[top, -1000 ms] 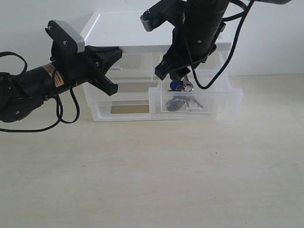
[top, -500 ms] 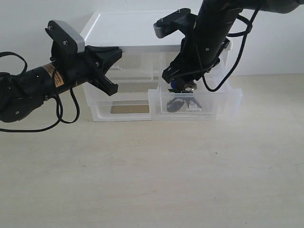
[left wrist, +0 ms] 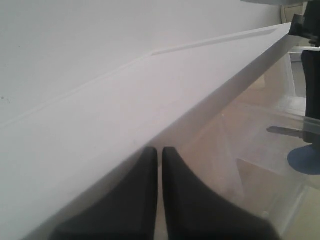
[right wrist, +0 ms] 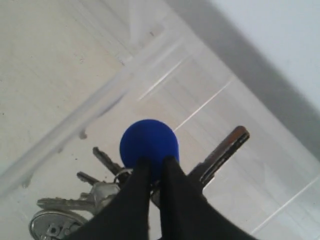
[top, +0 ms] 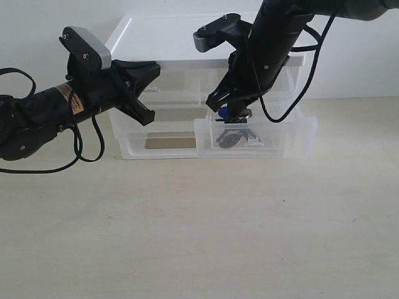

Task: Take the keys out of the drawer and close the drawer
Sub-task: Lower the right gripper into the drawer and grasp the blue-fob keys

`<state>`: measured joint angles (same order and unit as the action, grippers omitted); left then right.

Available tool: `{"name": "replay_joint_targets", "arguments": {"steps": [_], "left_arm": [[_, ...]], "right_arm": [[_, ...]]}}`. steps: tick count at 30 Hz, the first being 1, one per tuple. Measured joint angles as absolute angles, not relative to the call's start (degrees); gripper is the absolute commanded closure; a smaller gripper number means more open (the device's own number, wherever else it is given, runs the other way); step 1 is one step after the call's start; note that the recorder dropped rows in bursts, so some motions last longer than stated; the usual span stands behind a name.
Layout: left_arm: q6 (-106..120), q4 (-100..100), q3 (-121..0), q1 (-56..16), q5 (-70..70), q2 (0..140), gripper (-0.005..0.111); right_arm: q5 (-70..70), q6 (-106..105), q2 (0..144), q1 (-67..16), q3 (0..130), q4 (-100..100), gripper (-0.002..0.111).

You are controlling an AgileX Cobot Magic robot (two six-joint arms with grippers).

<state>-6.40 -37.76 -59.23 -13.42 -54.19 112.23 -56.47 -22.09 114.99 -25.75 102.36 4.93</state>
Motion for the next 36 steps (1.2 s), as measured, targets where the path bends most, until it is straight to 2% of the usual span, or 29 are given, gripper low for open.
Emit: {"name": "replay_joint_targets", "arguments": {"steps": [10, 11, 14, 15, 16, 20, 31, 34, 36], "left_arm": [[-6.3, -37.8, -59.2, -13.4, -54.2, 112.2, 0.102], [-6.3, -37.8, -59.2, -13.4, -54.2, 112.2, 0.102], [-6.3, -37.8, -59.2, -13.4, -54.2, 112.2, 0.102], [-6.3, -37.8, -59.2, -13.4, -54.2, 112.2, 0.102], [-6.3, -37.8, -59.2, -13.4, -54.2, 112.2, 0.102], [-6.3, -37.8, -59.2, -13.4, -54.2, 112.2, 0.102], [-6.3, -37.8, -59.2, -13.4, -54.2, 112.2, 0.102], [-6.3, -37.8, -59.2, -13.4, -54.2, 112.2, 0.102], [-6.3, -37.8, -59.2, -13.4, -54.2, 112.2, 0.102]], "right_arm": [[-55.6, -22.1, 108.4, -25.8, 102.0, 3.5, 0.108], [-55.9, -22.1, 108.0, -25.8, 102.0, 4.2, 0.101], [-59.4, -22.4, 108.5, -25.8, 102.0, 7.0, 0.062], [-60.0, -22.4, 109.1, -25.8, 102.0, 7.0, 0.053], [-60.4, -22.4, 109.8, -25.8, 102.0, 6.9, 0.050], [-60.6, -21.0, 112.5, -25.8, 102.0, 6.3, 0.057], [-61.4, -20.9, 114.2, -25.8, 102.1, 6.8, 0.058], [-60.8, -17.3, 114.7, -25.8, 102.2, 3.7, 0.072], [-60.4, -14.5, 115.0, -25.9, 102.2, 0.8, 0.092]]}}
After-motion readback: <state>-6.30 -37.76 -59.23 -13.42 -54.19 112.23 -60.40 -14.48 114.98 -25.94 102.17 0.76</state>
